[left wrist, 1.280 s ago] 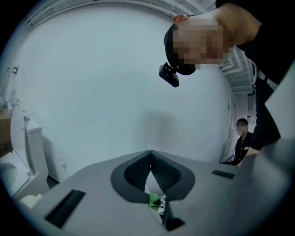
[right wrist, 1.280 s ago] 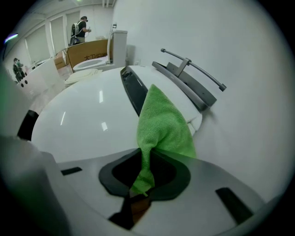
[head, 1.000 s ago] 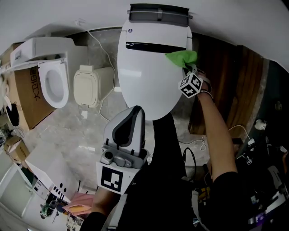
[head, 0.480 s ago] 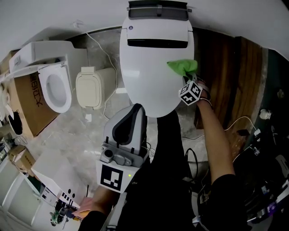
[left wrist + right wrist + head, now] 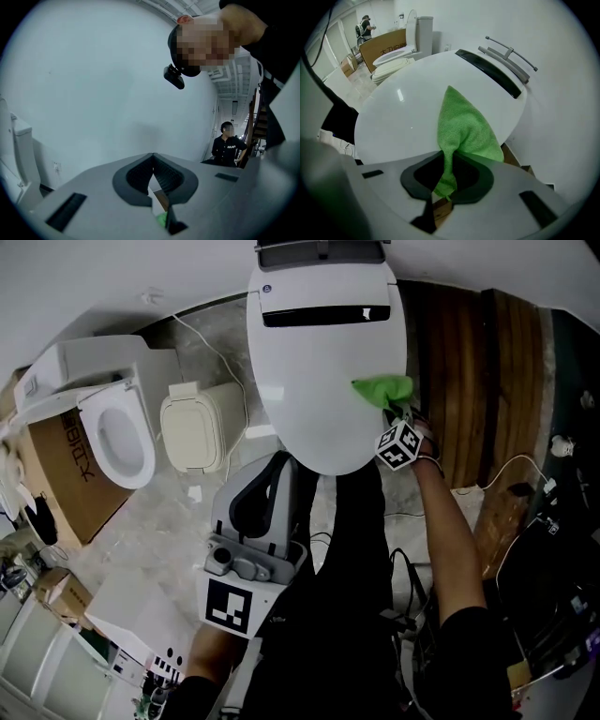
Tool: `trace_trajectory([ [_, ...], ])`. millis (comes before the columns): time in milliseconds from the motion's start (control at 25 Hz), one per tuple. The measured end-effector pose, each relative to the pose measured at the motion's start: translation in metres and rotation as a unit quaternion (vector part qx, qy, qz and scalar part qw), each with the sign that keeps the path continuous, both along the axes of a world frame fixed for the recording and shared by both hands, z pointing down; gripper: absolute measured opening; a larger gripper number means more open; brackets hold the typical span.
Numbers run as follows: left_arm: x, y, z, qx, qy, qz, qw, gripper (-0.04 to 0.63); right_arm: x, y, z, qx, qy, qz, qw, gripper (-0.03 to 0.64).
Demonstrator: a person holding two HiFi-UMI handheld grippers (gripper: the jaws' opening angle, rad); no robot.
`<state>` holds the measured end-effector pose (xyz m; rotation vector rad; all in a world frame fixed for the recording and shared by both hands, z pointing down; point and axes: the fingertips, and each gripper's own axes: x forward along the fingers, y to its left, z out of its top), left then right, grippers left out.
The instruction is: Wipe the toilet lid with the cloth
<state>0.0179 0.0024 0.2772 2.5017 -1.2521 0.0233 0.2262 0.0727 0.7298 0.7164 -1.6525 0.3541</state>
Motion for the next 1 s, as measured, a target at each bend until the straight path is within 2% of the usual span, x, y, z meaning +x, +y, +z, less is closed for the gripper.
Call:
trace_trajectory([
  [280, -0.015, 0.014, 0.006, 0.006, -0.002, 0.05, 0.9987, 0.003, -0.014, 0.047, 0.006, -0.008, 0.001, 0.07, 0.998, 0.064],
  [440, -0.023, 0.027, 0.008, 0.009, -0.003, 0.065, 0.9979, 0.003, -0.028, 0.073, 0.009, -0.017, -0.005, 0.103, 0.995, 0.064],
  [680, -0.029, 0.049, 0.007, 0.009, 0.004, 0.061, 0.9981, 0.003, -0.049, 0.115, 0.014, -0.033, -0.02, 0.136, 0.99, 0.064],
  [1000, -0.037, 0.089, 0.002, 0.02, 0.0, 0.058, 0.9981, 0.002, -0.077, 0.153, 0.019, -0.028, -0.039, 0.186, 0.981, 0.064],
])
